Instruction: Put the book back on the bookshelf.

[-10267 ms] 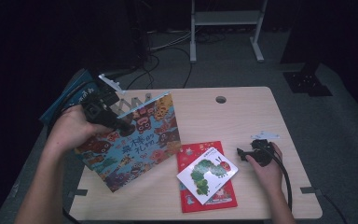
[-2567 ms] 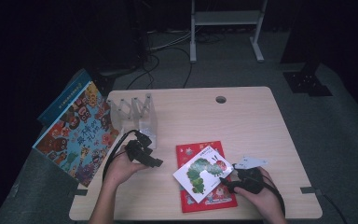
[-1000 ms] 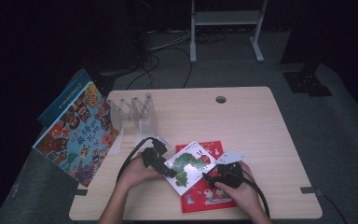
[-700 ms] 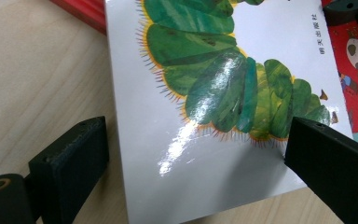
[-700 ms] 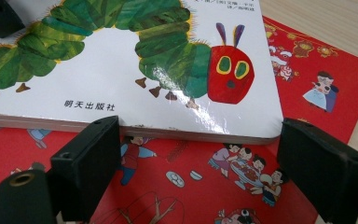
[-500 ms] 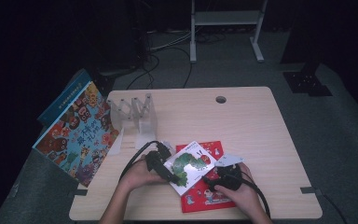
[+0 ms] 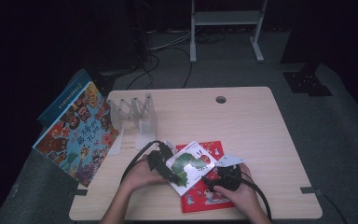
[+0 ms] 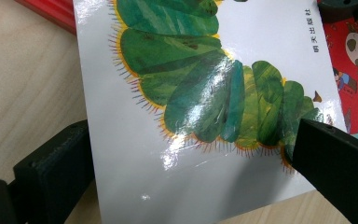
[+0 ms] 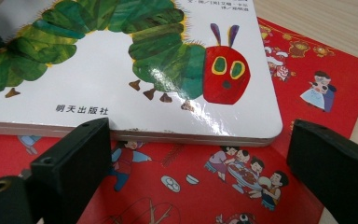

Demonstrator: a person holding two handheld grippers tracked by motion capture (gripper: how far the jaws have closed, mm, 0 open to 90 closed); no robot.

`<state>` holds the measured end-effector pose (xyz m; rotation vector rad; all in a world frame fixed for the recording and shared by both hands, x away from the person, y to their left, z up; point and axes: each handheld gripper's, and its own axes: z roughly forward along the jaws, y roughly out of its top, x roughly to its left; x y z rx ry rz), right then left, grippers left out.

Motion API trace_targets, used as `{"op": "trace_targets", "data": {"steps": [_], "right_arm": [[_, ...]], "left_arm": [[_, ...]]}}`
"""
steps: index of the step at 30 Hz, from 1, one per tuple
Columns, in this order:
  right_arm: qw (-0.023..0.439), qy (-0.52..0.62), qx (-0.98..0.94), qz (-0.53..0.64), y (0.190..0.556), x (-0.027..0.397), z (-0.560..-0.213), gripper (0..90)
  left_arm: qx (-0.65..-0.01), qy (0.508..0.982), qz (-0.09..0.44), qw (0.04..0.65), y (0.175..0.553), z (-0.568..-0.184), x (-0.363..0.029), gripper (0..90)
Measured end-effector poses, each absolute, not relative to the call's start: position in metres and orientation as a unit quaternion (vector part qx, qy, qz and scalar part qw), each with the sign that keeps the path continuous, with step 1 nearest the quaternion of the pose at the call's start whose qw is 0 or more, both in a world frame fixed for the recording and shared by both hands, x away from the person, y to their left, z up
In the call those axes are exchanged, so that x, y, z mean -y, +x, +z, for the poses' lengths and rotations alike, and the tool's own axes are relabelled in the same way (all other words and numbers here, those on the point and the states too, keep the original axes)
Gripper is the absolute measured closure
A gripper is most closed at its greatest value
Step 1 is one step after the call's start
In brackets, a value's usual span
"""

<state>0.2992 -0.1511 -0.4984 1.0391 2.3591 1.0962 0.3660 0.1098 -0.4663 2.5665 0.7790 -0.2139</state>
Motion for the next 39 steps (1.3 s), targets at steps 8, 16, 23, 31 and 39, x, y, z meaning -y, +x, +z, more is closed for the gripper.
{"op": "trace_targets", "data": {"steps": [8, 16, 23, 31, 39], "right_arm": [[0.171, 0.372, -0.828, 0.383, 0.299, 0.151, -0.499, 3.3], [0.171, 0.376, -0.829, 0.376, 0.299, 0.152, -0.498, 1.9], [0.17, 0.377, -0.831, 0.373, 0.299, 0.152, -0.498, 1.3], [0.172, 0.378, -0.828, 0.377, 0.298, 0.154, -0.499, 1.4], [0.178, 0.379, -0.821, 0.387, 0.298, 0.153, -0.501, 1.7]], "left_arm": [[-0.285, 0.926, -0.083, 0.234, 0.365, -0.463, -0.111, 1.1], [-0.281, 0.919, -0.081, 0.265, 0.361, -0.447, -0.116, 1.2], [-0.268, 0.916, -0.074, 0.29, 0.356, -0.433, -0.117, 2.5], [-0.245, 0.911, -0.065, 0.325, 0.347, -0.414, -0.119, 8.5], [-0.215, 0.911, -0.07, 0.345, 0.336, -0.406, -0.105, 26.8]]}}
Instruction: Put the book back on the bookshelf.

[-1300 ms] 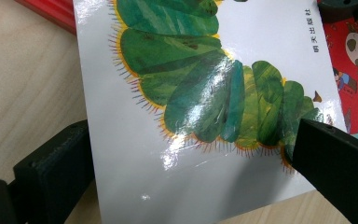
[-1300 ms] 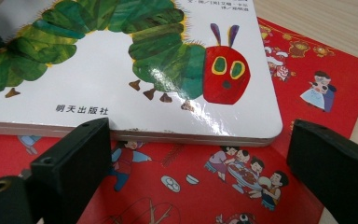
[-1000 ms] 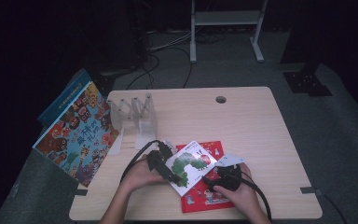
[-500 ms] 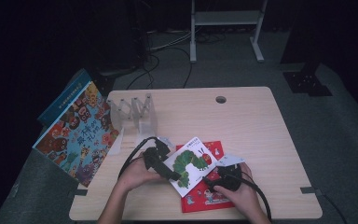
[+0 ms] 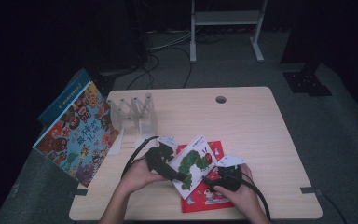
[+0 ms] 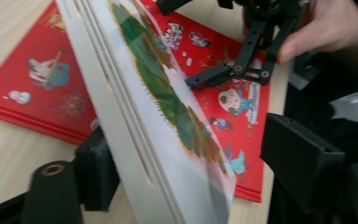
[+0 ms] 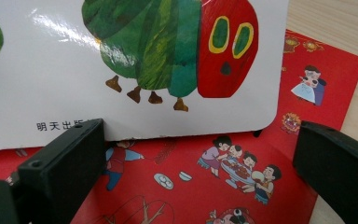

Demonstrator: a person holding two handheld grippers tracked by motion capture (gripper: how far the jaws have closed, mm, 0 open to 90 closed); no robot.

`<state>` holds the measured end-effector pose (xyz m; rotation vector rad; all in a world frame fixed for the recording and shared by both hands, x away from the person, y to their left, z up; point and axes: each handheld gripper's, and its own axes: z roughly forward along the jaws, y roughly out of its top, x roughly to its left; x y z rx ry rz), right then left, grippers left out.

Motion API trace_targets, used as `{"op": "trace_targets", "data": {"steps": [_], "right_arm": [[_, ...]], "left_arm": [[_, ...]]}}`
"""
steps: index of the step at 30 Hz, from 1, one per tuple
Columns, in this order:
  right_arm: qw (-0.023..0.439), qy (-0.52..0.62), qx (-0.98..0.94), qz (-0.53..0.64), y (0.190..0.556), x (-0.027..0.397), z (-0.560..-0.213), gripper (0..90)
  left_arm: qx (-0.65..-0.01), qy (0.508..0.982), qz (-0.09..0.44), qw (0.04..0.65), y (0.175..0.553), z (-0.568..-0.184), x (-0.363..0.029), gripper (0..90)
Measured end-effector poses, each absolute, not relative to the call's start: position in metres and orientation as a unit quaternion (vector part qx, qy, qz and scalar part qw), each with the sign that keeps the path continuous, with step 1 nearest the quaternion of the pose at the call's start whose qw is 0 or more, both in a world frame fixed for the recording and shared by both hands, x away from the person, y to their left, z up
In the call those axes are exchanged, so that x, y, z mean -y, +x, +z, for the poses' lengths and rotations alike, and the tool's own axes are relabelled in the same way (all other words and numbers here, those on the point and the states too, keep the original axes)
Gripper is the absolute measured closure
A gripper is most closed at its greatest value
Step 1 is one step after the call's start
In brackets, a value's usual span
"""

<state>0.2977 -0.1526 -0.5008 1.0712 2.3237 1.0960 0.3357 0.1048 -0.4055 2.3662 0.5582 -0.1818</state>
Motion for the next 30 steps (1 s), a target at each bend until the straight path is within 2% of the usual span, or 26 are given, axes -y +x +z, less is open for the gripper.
{"op": "trace_targets", "data": {"steps": [4, 10, 17, 21, 30], "right_arm": [[0.18, 0.377, -0.821, 0.389, 0.297, 0.153, -0.501, 1.7], [0.18, 0.377, -0.821, 0.39, 0.297, 0.153, -0.501, 1.7], [0.18, 0.378, -0.82, 0.389, 0.297, 0.153, -0.501, 1.8], [0.181, 0.377, -0.82, 0.39, 0.297, 0.153, -0.501, 1.8], [0.18, 0.378, -0.82, 0.39, 0.297, 0.153, -0.501, 1.8]], "left_arm": [[-0.222, 0.913, -0.054, 0.339, 0.335, -0.404, -0.106, 37.4], [-0.221, 0.915, -0.064, 0.33, 0.335, -0.406, -0.107, 51.9], [-0.213, 0.918, -0.071, 0.326, 0.332, -0.407, -0.1, 60.2], [-0.214, 0.919, -0.065, 0.325, 0.334, -0.405, -0.1, 61.8], [-0.225, 0.921, -0.016, 0.317, 0.338, -0.393, -0.103, 70.4]]}}
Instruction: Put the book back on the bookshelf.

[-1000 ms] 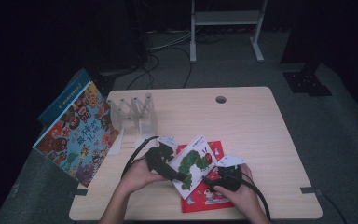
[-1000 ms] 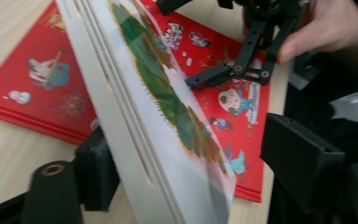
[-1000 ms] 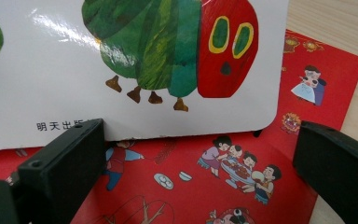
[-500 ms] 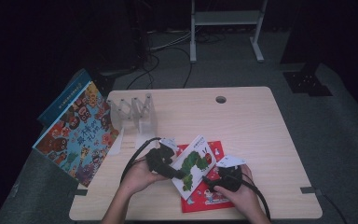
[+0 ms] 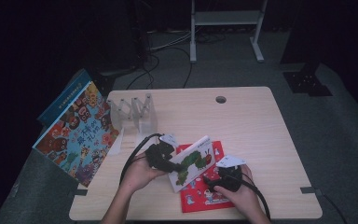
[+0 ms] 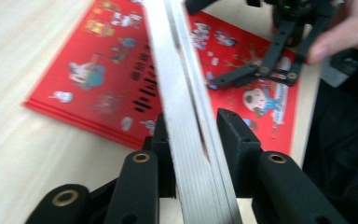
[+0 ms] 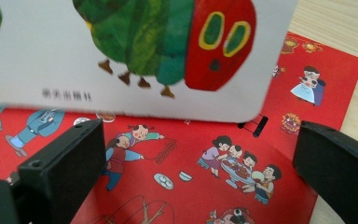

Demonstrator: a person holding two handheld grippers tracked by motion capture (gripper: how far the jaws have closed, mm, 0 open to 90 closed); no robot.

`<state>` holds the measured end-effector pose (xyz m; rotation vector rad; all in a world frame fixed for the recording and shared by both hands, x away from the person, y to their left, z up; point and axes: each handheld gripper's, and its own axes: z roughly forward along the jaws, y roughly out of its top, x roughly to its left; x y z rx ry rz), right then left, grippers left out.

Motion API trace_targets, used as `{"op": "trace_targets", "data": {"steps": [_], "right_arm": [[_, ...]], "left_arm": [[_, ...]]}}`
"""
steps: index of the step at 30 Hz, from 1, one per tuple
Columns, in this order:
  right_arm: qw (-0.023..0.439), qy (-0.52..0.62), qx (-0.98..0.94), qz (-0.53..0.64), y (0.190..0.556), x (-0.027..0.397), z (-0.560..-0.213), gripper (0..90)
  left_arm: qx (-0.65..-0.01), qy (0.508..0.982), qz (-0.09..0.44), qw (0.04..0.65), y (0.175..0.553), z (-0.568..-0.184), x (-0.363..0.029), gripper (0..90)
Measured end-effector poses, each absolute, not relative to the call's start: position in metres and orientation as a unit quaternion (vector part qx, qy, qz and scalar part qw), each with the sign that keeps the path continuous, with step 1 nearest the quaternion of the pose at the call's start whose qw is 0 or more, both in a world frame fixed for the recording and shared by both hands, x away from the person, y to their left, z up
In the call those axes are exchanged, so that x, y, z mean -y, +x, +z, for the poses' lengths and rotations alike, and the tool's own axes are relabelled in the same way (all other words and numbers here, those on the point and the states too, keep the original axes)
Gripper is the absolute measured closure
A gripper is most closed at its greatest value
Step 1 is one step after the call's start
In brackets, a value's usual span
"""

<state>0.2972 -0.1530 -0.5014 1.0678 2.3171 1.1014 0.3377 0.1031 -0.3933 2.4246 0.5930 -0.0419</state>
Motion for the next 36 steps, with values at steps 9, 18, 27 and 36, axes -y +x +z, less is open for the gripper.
{"op": "trace_targets", "data": {"steps": [9, 18, 27, 36], "right_arm": [[0.178, 0.372, -0.823, 0.391, 0.298, 0.154, -0.501, 2.1], [0.175, 0.36, -0.83, 0.388, 0.297, 0.158, -0.495, 14.8], [0.189, 0.379, -0.814, 0.397, 0.31, 0.188, -0.486, 15.3], [0.203, 0.439, -0.79, 0.376, 0.335, 0.229, -0.486, 16.5]], "left_arm": [[-0.22, 0.935, -0.004, 0.277, 0.338, -0.386, -0.097, 72.9], [-0.225, 0.948, -0.006, 0.224, 0.339, -0.38, -0.087, 74.9], [-0.234, 0.946, -0.023, 0.221, 0.344, -0.378, -0.088, 75.1], [-0.239, 0.944, -0.025, 0.227, 0.346, -0.368, -0.094, 75.2]]}}
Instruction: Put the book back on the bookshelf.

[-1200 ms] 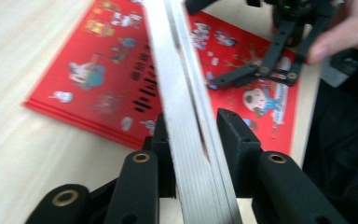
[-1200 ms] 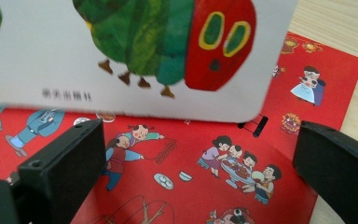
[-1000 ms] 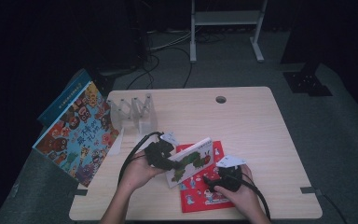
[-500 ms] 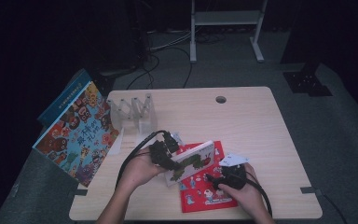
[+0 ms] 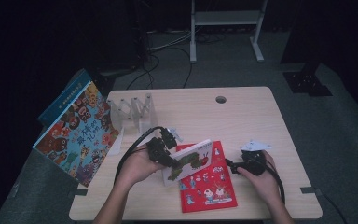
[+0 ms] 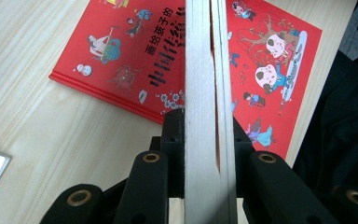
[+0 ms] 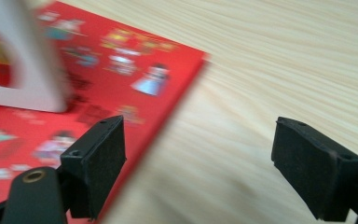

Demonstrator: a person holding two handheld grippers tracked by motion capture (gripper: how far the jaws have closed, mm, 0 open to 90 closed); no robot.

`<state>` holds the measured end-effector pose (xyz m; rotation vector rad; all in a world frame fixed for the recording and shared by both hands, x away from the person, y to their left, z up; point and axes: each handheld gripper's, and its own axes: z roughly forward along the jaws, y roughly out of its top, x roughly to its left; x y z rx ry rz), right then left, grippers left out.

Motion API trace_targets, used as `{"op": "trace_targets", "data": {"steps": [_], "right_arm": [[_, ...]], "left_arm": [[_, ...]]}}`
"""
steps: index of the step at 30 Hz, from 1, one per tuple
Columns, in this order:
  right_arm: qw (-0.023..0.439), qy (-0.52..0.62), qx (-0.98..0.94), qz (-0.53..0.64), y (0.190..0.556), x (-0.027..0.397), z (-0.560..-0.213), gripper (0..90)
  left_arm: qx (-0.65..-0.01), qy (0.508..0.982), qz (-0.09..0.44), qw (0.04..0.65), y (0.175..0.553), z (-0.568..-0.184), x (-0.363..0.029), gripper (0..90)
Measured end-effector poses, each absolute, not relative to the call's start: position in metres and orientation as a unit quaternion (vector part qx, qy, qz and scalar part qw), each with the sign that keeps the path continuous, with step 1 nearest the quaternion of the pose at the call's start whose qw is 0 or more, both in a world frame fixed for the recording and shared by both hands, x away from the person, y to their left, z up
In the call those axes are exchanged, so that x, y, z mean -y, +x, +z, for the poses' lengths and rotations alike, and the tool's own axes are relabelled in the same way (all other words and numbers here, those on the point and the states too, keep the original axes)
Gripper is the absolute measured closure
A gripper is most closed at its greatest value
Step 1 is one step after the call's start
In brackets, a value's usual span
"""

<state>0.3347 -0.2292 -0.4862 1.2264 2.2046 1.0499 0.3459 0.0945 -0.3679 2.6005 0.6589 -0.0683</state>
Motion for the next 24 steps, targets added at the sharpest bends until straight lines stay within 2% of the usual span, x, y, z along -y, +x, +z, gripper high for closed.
{"op": "trace_targets", "data": {"steps": [9, 24], "right_arm": [[0.217, 0.484, -0.778, 0.336, 0.346, 0.252, -0.5, 16.5], [0.211, 0.496, -0.771, 0.339, 0.348, 0.254, -0.503, 12.1]], "left_arm": [[-0.246, 0.942, -0.023, 0.229, 0.345, -0.356, -0.113, 75.3], [-0.285, 0.927, -0.01, 0.242, 0.342, -0.338, -0.159, 75.3]]}}
